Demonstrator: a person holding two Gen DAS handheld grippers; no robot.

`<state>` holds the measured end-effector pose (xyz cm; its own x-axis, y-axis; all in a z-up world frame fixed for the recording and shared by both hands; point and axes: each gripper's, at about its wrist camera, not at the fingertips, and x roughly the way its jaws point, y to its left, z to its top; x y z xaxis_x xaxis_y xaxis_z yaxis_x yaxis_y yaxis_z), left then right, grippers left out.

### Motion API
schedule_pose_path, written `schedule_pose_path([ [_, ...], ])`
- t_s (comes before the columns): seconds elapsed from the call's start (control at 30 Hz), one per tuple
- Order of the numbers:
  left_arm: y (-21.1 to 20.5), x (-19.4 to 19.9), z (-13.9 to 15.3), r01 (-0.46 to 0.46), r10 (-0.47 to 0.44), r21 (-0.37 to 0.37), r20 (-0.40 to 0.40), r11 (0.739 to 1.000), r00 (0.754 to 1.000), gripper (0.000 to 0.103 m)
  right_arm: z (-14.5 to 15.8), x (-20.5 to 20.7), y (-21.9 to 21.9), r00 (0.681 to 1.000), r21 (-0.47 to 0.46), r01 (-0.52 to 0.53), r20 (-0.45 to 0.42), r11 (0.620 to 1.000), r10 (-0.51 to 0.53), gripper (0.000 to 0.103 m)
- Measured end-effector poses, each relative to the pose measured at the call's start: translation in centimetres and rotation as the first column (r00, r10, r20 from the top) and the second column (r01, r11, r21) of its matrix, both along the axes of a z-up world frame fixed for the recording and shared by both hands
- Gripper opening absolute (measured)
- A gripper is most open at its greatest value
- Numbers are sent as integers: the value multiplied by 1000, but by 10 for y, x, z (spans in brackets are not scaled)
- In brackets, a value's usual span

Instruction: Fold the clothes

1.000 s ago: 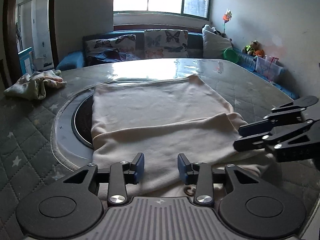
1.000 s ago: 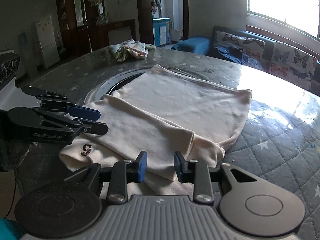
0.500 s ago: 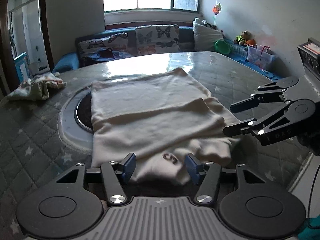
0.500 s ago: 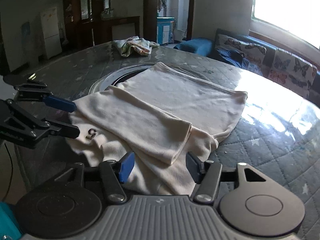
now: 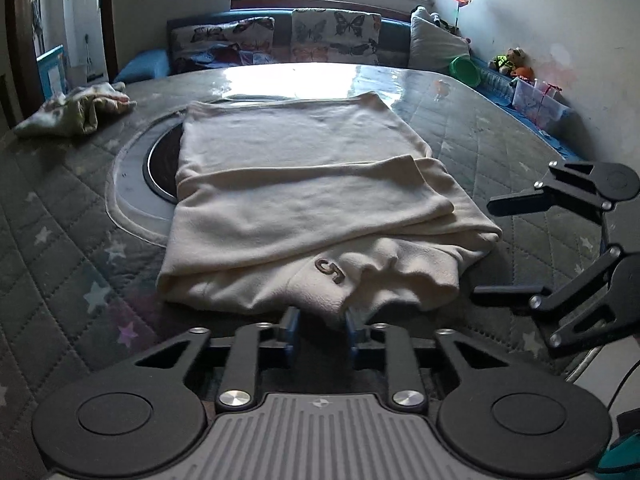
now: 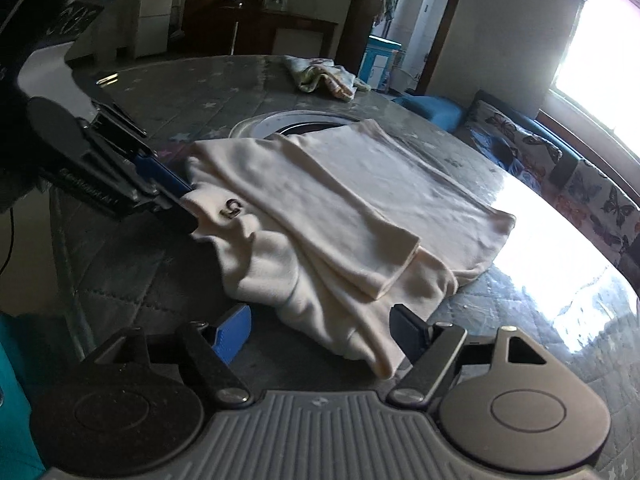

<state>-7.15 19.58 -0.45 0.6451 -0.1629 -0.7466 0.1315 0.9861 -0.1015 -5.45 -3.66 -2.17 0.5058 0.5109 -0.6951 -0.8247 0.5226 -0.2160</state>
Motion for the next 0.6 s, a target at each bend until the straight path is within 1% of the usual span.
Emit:
schedule_pose_path([
  [0.07, 1, 2, 3, 1, -1, -16, 6, 1000, 1000, 11, -3, -1, 1, 1000, -8, -9, 5, 1000, 9, 78],
  [0.1, 2, 2, 5, 2, -2, -25, 8, 1000, 1000, 10, -4, -2, 2, 1000, -13, -15, 10, 1000, 15, 78],
  [0.33, 7, 23, 32, 17, -12, -60, 95, 998, 995, 8, -8, 1, 8, 998, -3, -38, 39, 999, 38, 77],
  [0.4, 8, 32, 35, 19, -12, -67, 105, 998, 994, 8, -10, 3, 11, 998, 5, -39, 47, 999, 38, 72],
  [0.47, 9, 38, 35, 22, -13, -75, 106, 997, 994, 8, -11, 7, 15, 998, 15, -37, 46, 999, 36, 60],
  [0.53, 11, 42, 34, 27, -18, -86, 105, 996, 994, 8, -11, 10, 18, 999, 37, -35, 34, 999, 34, 56],
  [0.57, 13, 41, 33, 35, -25, -91, 108, 995, 994, 9, -10, 12, 18, 999, 50, -34, 26, 998, 33, 49],
  [0.6, 15, 41, 32, 41, -31, -94, 110, 995, 993, 11, -9, 14, 18, 999, 65, -30, 14, 997, 30, 47],
])
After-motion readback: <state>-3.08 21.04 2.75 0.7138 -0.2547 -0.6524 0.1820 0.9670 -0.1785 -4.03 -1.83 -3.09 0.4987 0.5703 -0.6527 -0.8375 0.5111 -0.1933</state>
